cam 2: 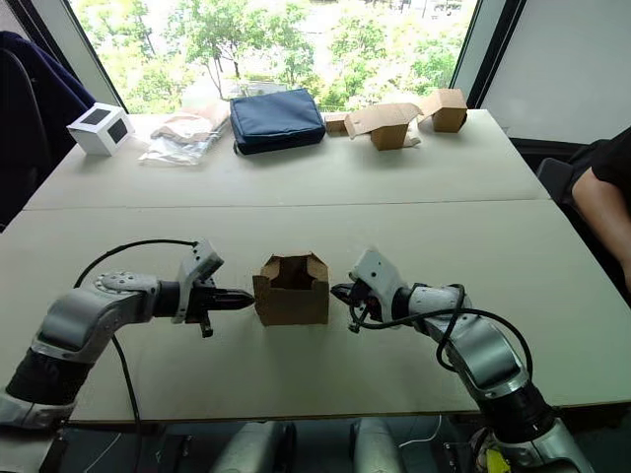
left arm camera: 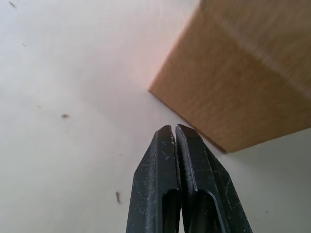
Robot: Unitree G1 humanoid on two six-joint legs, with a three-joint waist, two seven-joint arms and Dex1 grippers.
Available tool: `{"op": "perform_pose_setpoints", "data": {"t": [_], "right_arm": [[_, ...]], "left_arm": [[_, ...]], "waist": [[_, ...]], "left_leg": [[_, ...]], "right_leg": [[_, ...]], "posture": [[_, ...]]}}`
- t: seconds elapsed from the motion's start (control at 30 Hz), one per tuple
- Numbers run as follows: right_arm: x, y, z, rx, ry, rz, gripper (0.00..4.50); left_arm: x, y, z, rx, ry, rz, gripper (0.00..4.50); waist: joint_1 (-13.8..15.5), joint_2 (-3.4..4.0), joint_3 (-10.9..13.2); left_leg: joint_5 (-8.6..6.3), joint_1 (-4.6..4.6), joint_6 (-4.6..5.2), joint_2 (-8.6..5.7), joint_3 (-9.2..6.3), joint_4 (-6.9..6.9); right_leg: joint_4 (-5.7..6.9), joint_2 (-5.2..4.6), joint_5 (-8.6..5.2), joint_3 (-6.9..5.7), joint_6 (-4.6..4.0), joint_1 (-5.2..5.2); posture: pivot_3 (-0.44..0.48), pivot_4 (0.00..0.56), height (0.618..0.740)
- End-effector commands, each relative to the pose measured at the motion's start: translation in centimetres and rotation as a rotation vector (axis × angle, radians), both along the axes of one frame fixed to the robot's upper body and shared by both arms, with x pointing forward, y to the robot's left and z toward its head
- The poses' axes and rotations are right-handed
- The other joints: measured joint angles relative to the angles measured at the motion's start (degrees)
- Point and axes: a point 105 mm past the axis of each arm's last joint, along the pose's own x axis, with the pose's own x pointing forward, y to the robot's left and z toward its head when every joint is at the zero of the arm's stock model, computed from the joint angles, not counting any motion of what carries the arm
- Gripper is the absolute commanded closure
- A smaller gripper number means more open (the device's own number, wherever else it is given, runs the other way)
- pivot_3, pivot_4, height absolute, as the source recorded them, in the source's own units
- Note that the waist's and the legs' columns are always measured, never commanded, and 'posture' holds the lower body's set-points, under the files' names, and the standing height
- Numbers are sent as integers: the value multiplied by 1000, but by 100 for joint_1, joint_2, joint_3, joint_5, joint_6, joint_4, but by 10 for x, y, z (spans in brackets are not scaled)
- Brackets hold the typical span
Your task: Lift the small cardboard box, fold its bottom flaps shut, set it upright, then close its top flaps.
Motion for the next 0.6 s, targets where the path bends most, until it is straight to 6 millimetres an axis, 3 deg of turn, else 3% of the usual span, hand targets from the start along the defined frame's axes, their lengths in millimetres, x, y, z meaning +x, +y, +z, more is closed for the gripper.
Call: {"op": "perform_pose_setpoints", "data": {"t": [0.03,0.27,0.6], "right_arm": [[1,0,32,56,-64,53,4500],[-2,17,51,121,-57,168,4500],[-6,37,42,139,-24,226,4500]], "left_arm": [[-2,-5,24,-27,-73,-75,4423],[0,-15,28,-30,-104,-141,4423],[-2,-30,31,-52,-126,-189,4423]], "waist": [[-15,5,-1],[-56,5,0],[-46,4,1]], "left_leg": [[0,2,0,0,1,-1],[0,2,0,3,1,-6],[0,-1,0,2,2,-5]], "right_leg": [[-1,0,0,0,0,1],[-1,3,0,1,-1,-2],[0,1,0,2,0,-4]], "posture": [[0,150,740],[0,150,740],[0,150,740]]}}
